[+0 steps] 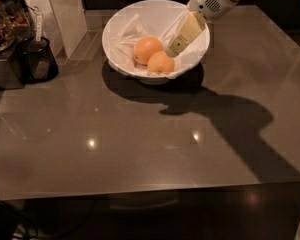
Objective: Pick orange from white bowl
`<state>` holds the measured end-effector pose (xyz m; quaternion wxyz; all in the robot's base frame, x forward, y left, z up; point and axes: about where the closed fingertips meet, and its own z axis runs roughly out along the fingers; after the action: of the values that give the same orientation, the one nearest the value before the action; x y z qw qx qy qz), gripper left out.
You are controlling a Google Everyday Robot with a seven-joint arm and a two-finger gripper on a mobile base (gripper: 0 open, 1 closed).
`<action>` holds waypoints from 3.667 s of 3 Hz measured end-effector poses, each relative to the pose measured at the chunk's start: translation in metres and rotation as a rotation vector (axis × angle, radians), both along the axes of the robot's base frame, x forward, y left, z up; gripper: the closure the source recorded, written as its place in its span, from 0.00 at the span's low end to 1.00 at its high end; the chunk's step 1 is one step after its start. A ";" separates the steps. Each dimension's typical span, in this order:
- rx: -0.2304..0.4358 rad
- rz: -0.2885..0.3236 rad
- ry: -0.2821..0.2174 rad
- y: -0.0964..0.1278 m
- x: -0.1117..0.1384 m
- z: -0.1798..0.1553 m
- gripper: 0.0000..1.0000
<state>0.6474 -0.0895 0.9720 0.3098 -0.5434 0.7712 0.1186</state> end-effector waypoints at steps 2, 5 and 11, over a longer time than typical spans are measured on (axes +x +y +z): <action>0.038 -0.024 0.004 0.009 0.012 -0.011 0.00; 0.033 -0.014 0.029 0.016 0.017 -0.022 0.08; -0.011 -0.017 0.150 0.025 0.044 -0.079 0.15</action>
Offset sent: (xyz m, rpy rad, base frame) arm 0.0099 0.0075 -0.0103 0.0331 0.0055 -0.0211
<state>0.6910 -0.0641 0.8933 0.2491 -0.5280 0.7976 0.1519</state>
